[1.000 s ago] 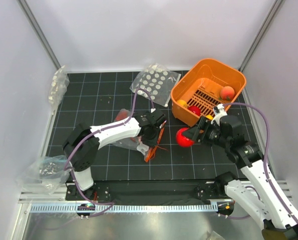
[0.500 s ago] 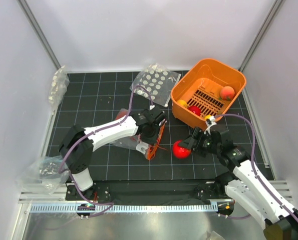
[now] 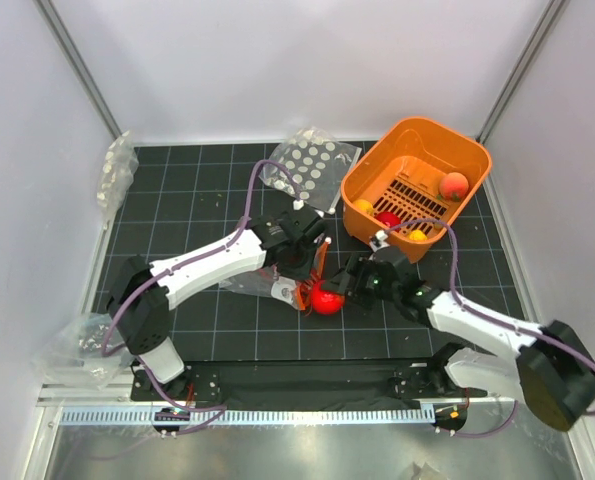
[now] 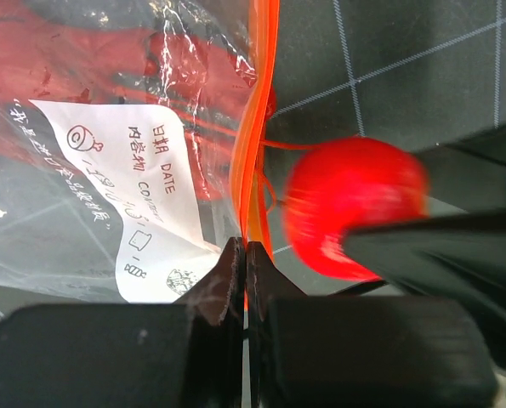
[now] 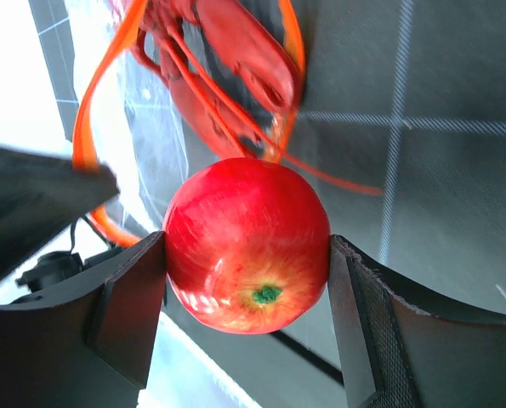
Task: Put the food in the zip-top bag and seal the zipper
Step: Place the fake fruit in the zipper food storage bag.
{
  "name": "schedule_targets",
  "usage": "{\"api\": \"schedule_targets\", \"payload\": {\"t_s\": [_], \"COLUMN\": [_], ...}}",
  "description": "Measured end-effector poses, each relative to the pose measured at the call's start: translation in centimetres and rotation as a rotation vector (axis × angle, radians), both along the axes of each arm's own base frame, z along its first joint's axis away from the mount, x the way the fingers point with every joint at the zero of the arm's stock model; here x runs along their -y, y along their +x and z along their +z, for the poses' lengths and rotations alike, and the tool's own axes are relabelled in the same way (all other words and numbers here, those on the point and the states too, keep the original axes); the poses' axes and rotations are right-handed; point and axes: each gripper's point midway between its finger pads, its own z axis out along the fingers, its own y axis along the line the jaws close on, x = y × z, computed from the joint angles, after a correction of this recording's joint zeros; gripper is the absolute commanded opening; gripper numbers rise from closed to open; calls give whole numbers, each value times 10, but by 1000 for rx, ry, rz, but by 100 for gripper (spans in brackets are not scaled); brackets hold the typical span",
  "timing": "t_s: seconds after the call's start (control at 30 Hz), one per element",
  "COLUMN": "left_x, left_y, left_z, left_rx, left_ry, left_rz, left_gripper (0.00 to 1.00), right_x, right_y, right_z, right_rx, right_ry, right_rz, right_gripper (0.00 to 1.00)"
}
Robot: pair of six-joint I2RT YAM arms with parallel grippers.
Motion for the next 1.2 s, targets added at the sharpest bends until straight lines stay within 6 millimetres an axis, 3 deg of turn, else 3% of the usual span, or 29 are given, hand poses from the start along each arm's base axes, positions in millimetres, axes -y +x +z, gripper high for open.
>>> {"api": "schedule_targets", "payload": {"t_s": [0.13,0.33,0.57,1.07,1.13,1.2], "left_x": [-1,-1,-5,-28,-31,-33], "left_y": [-1,-3,-7,-24,-26,-28], "left_z": [6,25,30,18,16,16], "left_rx": [4,27,10,-74,-73,-69], "left_ry": [-15,-67,-79,22,22,14], "left_rz": [11,34,74,104,108,111], "left_gripper": [0,0,0,0,0,0], "right_x": [-23,-56,-80,-116,-121,-124], "right_y": [19,50,64,51,49,47], "right_z": [-4,15,14,1,1,1], "right_rx": [11,92,131,129,127,123], "right_ry": [-7,56,133,292,315,333], "right_rz": [5,9,-11,-6,7,19], "right_gripper": [16,17,17,22,28,42]}}
